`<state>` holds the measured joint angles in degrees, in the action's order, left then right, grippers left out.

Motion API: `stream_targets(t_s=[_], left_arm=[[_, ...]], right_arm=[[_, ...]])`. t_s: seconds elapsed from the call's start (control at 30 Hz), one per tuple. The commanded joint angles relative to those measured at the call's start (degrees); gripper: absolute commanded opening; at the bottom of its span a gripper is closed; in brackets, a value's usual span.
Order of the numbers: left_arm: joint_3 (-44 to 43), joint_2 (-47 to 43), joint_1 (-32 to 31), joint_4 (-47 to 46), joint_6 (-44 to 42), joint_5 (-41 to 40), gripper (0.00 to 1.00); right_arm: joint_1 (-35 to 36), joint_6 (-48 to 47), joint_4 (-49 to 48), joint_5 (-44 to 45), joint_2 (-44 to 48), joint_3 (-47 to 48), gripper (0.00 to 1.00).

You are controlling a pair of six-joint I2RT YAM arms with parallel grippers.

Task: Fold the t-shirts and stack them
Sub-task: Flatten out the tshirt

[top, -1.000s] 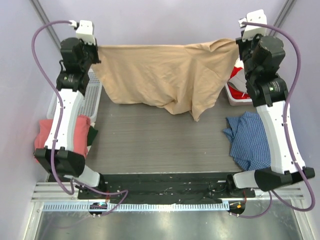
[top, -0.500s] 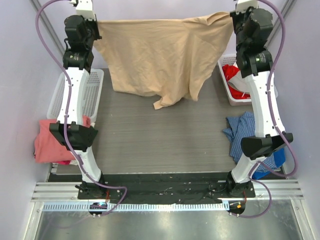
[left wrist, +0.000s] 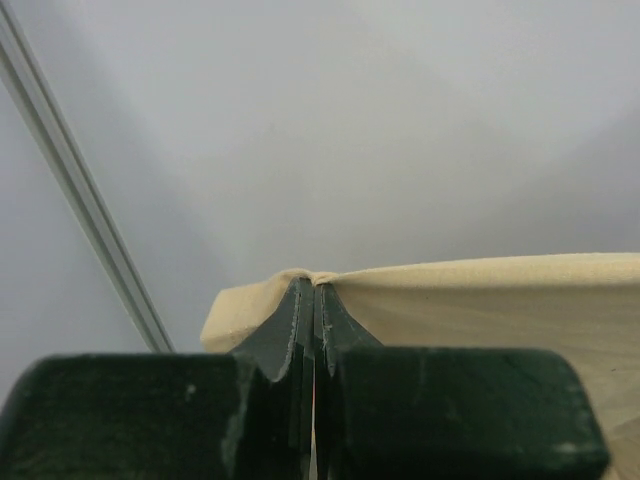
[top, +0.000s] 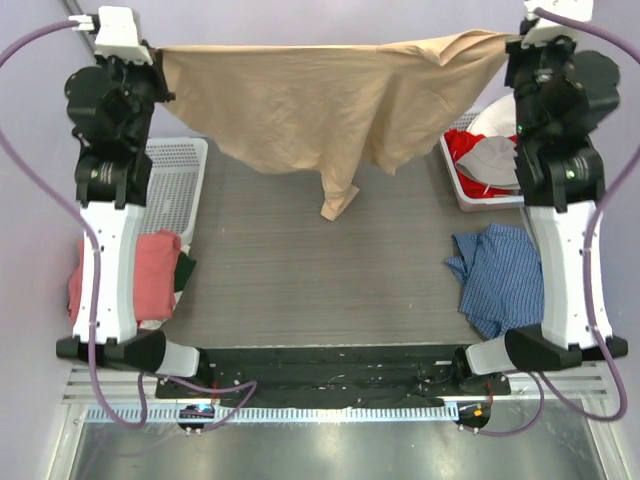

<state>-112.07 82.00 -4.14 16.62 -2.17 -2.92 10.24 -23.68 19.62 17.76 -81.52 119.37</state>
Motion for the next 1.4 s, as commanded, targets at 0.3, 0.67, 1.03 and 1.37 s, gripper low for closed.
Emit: stream_targets(t_s=[0.3,0.67,1.03,1.37], left_arm=[[8.27,-15.55,0.45,5.79,0.85,-1.74,0.0],[-1.91,-0.81,0.45,-0.53,0.68,-7.89,0.0],[-30.85,20.49,0.45,-3.85,-0.9,-13.33,0.0],[-26.72,13.73,0.54,-4.58,-3.1,-15.02,0.0]], right_arm=[[-2.24,3.82,4.55,0.96,15.42,-7.22,0.01],[-2.24,0.75,-1.24,5.44,5.07,0.5,0.01],[-2.33,-4.53,-5.72,7.73,-13.05,24.59,0.01],[-2.33,-5.32,-10.92,8.43,-4.28,16.69,0.01]])
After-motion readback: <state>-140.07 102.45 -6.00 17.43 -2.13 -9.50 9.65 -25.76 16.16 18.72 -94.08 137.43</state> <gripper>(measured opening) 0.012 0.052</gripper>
